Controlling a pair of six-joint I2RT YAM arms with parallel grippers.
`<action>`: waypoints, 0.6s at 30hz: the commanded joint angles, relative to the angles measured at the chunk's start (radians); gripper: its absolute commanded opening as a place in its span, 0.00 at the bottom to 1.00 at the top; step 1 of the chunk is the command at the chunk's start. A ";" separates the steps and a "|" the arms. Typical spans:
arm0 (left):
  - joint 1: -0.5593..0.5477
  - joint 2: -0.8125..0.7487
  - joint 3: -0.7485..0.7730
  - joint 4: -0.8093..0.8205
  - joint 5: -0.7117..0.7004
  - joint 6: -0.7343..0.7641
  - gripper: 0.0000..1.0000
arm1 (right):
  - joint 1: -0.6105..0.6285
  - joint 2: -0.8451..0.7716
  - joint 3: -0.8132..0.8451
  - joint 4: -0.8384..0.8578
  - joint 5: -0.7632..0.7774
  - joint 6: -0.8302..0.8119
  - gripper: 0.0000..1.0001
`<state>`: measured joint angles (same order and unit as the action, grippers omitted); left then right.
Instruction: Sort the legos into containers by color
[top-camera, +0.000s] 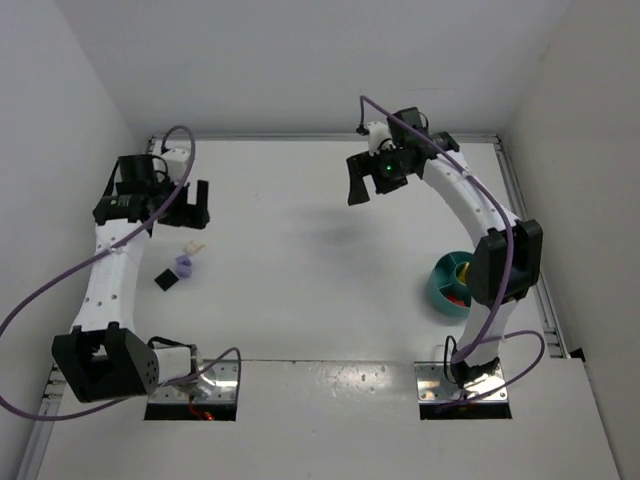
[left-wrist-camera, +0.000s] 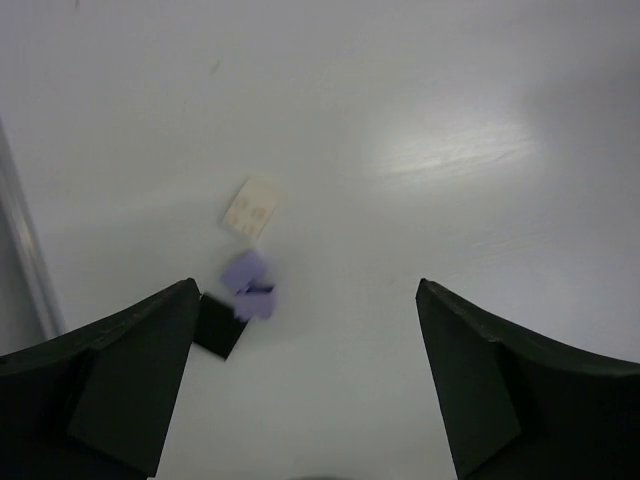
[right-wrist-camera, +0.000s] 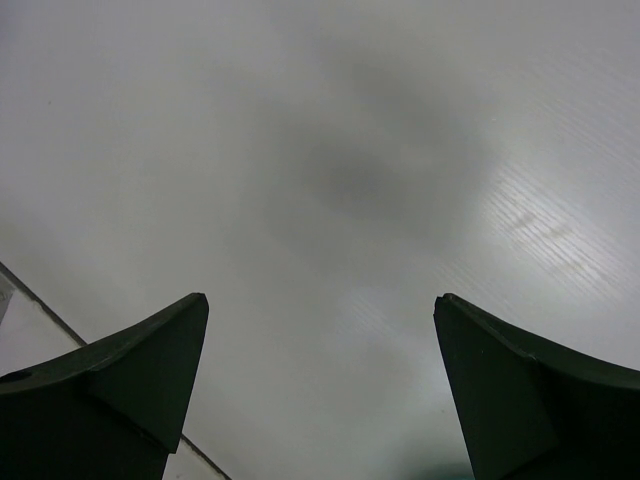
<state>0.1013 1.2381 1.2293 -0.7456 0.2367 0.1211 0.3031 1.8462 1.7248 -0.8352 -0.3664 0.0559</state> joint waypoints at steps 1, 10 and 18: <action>0.133 0.004 -0.060 -0.135 -0.034 0.195 0.94 | 0.056 0.040 0.032 0.059 0.020 -0.010 0.95; 0.298 0.152 -0.174 -0.092 -0.056 0.305 0.68 | 0.142 0.059 0.013 0.091 0.029 -0.010 0.95; 0.275 0.199 -0.281 -0.012 -0.077 0.285 0.66 | 0.191 0.091 0.013 0.091 0.017 -0.010 0.95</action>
<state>0.3923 1.4441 0.9657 -0.8104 0.1566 0.4015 0.4686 1.9205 1.7248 -0.7845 -0.3439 0.0551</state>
